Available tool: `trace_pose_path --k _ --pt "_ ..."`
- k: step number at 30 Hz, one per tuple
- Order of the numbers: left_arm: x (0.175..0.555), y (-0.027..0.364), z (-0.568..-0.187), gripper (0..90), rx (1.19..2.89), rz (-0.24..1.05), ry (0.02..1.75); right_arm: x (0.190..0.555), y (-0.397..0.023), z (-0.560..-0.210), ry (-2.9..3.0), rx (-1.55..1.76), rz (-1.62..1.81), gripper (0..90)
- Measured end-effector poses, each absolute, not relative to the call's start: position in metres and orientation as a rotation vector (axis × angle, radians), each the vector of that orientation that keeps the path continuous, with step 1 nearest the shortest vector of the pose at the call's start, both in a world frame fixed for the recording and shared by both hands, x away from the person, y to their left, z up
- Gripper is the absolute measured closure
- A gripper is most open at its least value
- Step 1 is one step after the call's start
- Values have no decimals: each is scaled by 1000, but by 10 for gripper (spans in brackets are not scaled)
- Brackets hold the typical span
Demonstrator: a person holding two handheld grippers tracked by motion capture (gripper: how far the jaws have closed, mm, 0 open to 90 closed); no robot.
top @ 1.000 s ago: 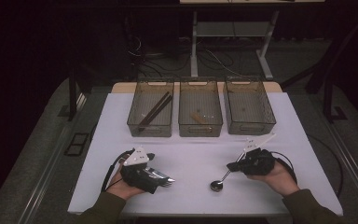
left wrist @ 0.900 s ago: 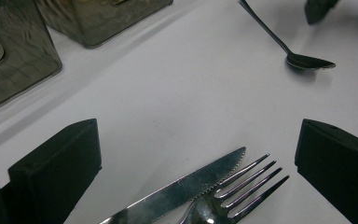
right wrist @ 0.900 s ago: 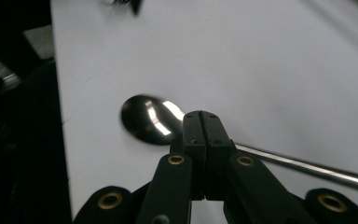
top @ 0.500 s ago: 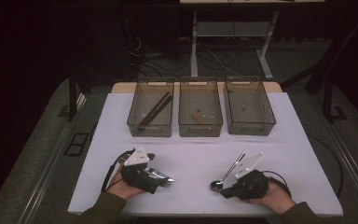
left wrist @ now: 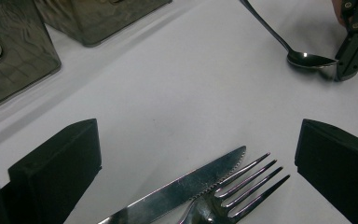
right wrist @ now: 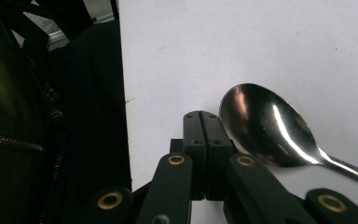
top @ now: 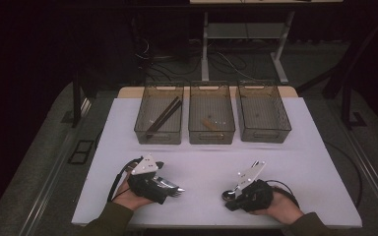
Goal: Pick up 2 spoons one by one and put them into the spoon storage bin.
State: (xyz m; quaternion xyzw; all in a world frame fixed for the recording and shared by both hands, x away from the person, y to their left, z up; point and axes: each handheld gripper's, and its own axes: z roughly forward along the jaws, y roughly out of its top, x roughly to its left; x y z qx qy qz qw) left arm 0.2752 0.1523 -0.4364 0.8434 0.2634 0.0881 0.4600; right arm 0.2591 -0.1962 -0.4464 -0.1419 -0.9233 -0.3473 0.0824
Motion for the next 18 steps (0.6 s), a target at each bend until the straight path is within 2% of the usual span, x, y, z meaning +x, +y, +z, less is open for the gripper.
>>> trace_pose_path --k 18 --pt "275 152 -436 0 2083 219 645 272 -188 -448 -2753 -439 -1048 900"
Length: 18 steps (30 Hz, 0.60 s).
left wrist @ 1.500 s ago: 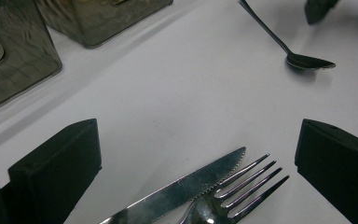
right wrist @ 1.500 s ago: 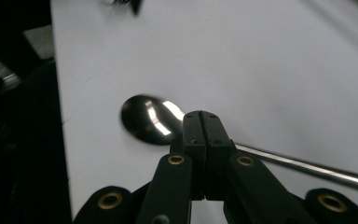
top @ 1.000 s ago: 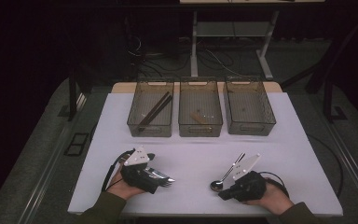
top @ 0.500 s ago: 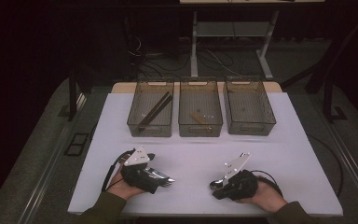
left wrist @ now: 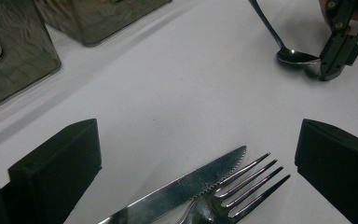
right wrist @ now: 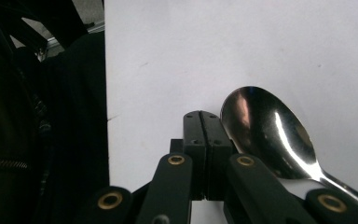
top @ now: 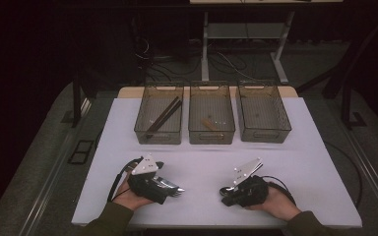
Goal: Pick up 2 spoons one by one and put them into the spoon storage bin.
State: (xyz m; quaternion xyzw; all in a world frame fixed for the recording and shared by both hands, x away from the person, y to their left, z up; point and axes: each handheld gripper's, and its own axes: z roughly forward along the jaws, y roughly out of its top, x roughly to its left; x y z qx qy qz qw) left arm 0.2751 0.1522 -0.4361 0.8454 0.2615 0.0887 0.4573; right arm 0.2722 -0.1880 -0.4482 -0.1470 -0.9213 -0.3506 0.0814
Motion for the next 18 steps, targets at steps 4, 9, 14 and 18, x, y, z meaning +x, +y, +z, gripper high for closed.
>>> trace_pose_path --k 4,9,14,18 --pt "275 152 -436 0 2084 219 643 276 -183 -448 -2754 -438 -1052 900" --pt "275 152 -436 0 2083 217 639 281 -178 -448 -2756 -440 -1053 900" --pt "275 152 -436 0 2082 214 637 286 -176 -448 -2761 -442 -1058 900" --pt "275 151 -436 0 2081 210 632 291 -174 -448 -2763 -455 -1062 900"
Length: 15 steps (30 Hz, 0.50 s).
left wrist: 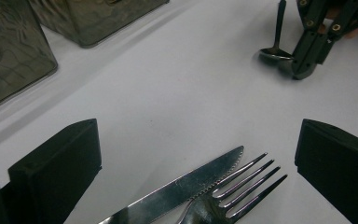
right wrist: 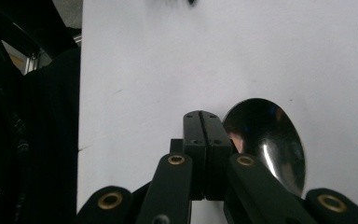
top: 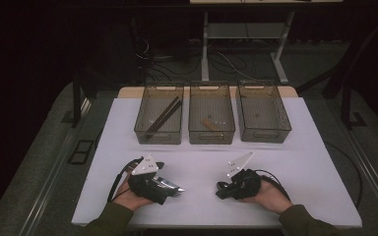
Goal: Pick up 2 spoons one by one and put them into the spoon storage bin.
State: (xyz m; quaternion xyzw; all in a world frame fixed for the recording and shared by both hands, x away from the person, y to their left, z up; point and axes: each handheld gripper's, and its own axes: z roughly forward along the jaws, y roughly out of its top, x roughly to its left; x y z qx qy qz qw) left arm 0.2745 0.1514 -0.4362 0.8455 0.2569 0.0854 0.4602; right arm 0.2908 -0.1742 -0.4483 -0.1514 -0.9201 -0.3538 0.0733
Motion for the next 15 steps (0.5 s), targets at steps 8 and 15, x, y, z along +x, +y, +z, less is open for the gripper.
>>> trace_pose_path --k 8,15 --pt "275 150 -438 0 2068 193 609 302 -173 -448 -2774 -485 -1077 900" --pt "275 150 -438 0 2073 184 587 309 -175 -448 -2770 -517 -1104 900"
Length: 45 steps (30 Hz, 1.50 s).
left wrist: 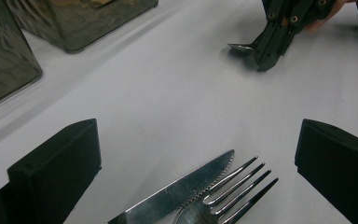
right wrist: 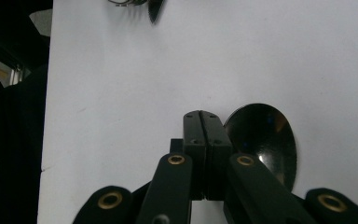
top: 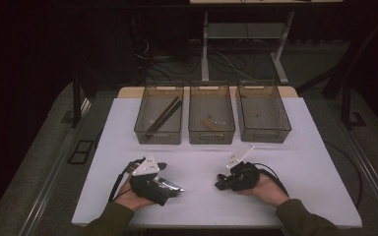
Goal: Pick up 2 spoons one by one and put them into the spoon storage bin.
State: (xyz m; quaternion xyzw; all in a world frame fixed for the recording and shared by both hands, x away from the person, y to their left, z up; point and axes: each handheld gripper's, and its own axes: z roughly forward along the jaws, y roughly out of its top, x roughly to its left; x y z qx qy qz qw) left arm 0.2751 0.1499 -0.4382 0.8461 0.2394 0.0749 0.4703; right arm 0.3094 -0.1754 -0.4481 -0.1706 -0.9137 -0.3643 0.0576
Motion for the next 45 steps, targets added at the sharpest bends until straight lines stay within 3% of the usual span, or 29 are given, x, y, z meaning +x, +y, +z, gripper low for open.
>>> trace_pose_path --k 4,9,14,19,45 --pt "275 154 -437 0 2079 167 581 305 -183 -438 -2721 -553 -1193 842" --pt "274 154 -437 0 2096 167 572 305 -200 -427 -2707 -652 -1284 707" --pt "273 152 -438 0 2112 165 565 311 -211 -433 -2723 -760 -1262 561" --pt "273 151 -439 0 2114 163 563 314 -207 -440 -2750 -804 -1211 479" --pt "272 150 -439 0 2119 166 553 303 -193 -448 -2888 -714 -1172 527"
